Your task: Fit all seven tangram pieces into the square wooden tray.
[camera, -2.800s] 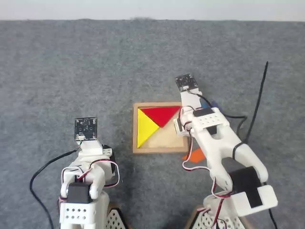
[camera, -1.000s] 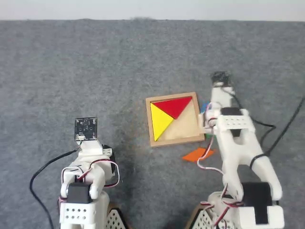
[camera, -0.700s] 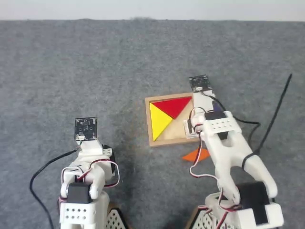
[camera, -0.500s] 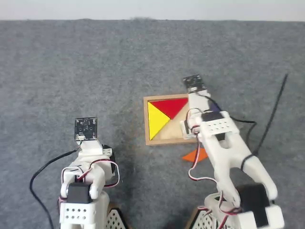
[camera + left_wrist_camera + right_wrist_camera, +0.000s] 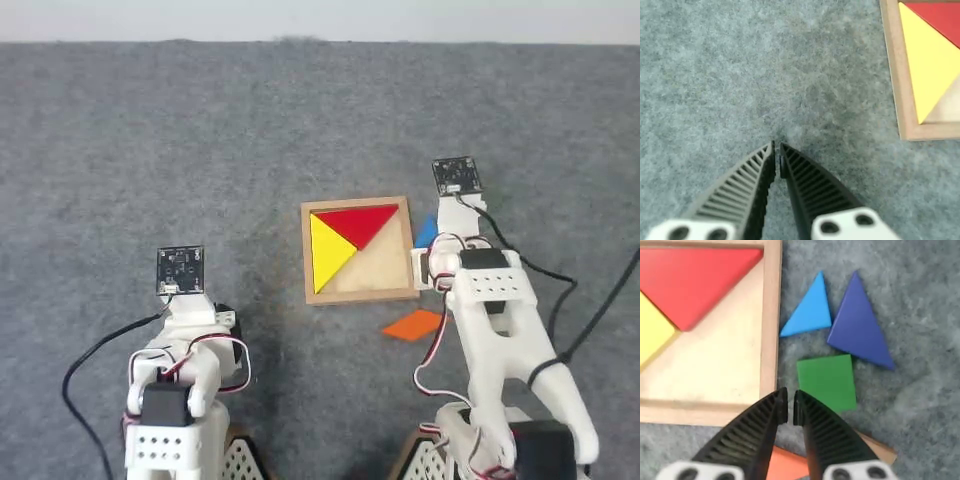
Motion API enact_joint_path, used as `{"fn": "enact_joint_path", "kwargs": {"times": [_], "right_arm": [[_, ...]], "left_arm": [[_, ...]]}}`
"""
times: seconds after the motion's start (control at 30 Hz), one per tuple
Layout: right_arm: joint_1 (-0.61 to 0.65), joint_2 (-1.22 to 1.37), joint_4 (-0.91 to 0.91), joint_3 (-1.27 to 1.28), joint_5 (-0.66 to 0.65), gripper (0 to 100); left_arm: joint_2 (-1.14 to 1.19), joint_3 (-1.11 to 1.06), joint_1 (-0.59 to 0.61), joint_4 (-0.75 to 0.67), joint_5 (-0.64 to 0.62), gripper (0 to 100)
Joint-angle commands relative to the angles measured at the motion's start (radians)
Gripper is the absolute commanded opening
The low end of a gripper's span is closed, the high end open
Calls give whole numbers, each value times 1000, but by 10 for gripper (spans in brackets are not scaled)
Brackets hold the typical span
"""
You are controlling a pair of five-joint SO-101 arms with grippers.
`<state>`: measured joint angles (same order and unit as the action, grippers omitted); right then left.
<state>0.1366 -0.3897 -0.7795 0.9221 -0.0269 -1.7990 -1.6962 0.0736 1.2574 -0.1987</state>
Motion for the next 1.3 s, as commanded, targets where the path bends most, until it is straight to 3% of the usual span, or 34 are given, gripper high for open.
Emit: {"fn": "enact_joint_path", "kwargs": {"times": [0.0,0.1,0.37,0.67,0.97,1.27], "right_arm": [[-2,-53,15,-8,-17,50],[1,-53,-36,-9,-46,52],[54,-64,-232,-9,-319,52],[174,-56,-317,-9,-344,54],[189,-53,-325,12,-690,255],[193,-51,-314,124,-855,263]], "left_arm": [[-20,13,6,5,15,14],[-20,13,6,5,15,14],[-20,13,6,5,15,14],[-20,13,6,5,15,14],[-20,13,6,5,15,14],[-20,13,6,5,15,14]]}}
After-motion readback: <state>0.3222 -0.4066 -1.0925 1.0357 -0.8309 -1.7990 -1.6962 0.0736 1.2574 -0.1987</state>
